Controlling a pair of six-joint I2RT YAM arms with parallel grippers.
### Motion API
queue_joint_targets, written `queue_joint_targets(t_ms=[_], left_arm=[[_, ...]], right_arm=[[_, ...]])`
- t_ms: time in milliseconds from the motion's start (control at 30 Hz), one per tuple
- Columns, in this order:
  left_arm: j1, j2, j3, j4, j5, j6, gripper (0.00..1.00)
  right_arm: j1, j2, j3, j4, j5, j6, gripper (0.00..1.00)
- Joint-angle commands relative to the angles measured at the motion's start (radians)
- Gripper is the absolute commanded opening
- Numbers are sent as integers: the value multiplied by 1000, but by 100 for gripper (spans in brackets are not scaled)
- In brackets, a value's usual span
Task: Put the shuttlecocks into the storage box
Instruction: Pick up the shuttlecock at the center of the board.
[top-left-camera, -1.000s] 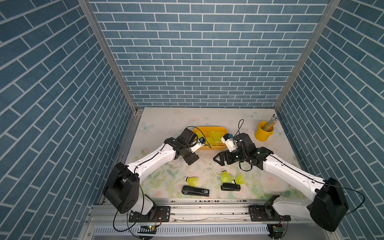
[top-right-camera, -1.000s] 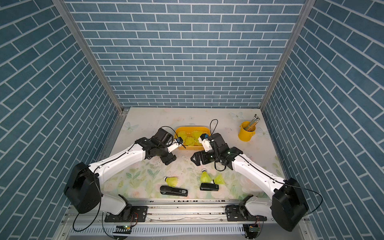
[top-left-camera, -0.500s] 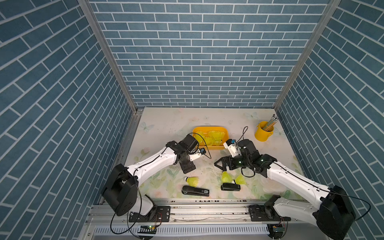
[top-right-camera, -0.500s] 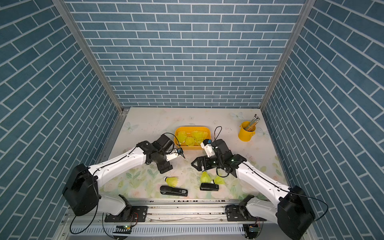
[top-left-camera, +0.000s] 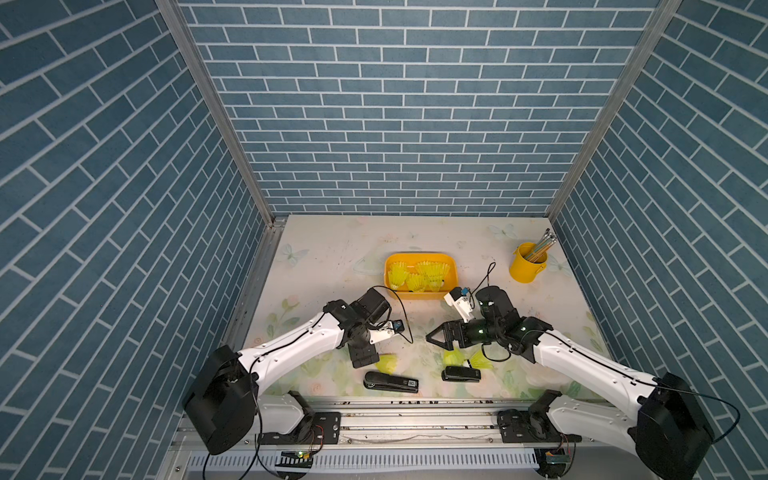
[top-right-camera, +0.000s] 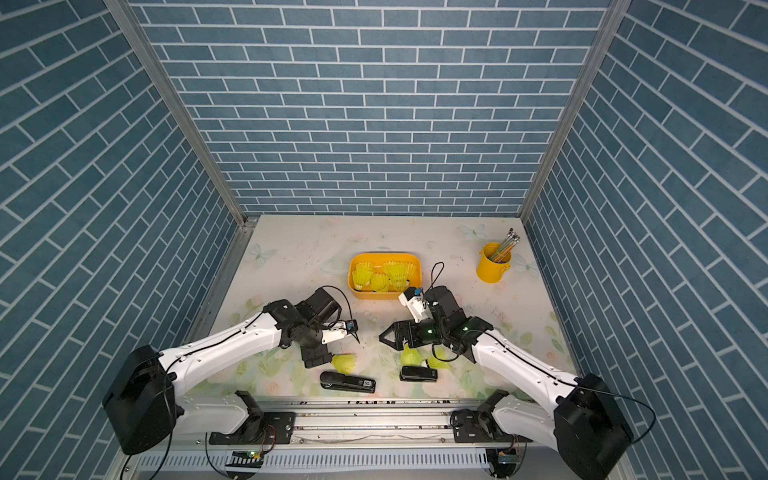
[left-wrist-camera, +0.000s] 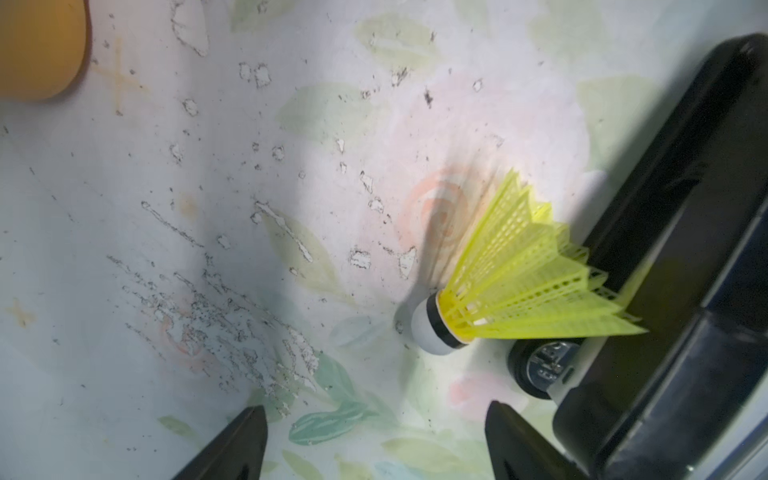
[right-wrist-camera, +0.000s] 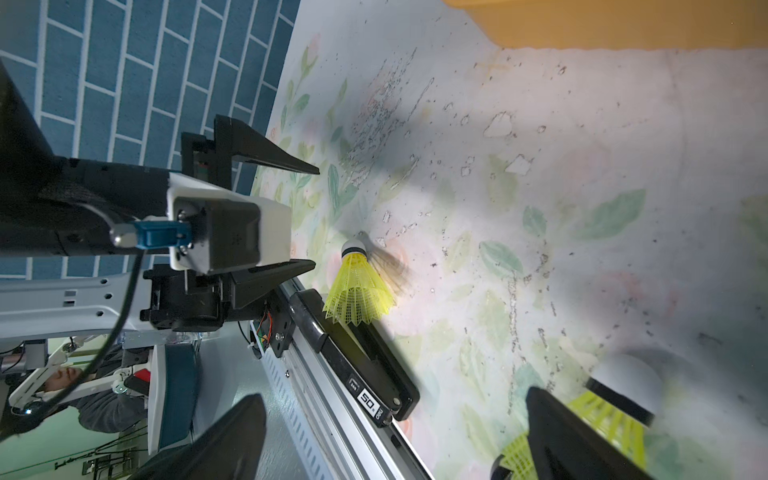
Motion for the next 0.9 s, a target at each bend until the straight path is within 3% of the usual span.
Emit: queue_joint_targets(t_ms=[0, 867], left_arm=[[-7, 1, -13, 47, -75, 23, 88], [-43, 145, 11, 54, 55, 14, 82]], right_arm=[[7, -11, 2, 68, -19, 46, 100], [21, 26, -3, 97, -18, 48, 100]])
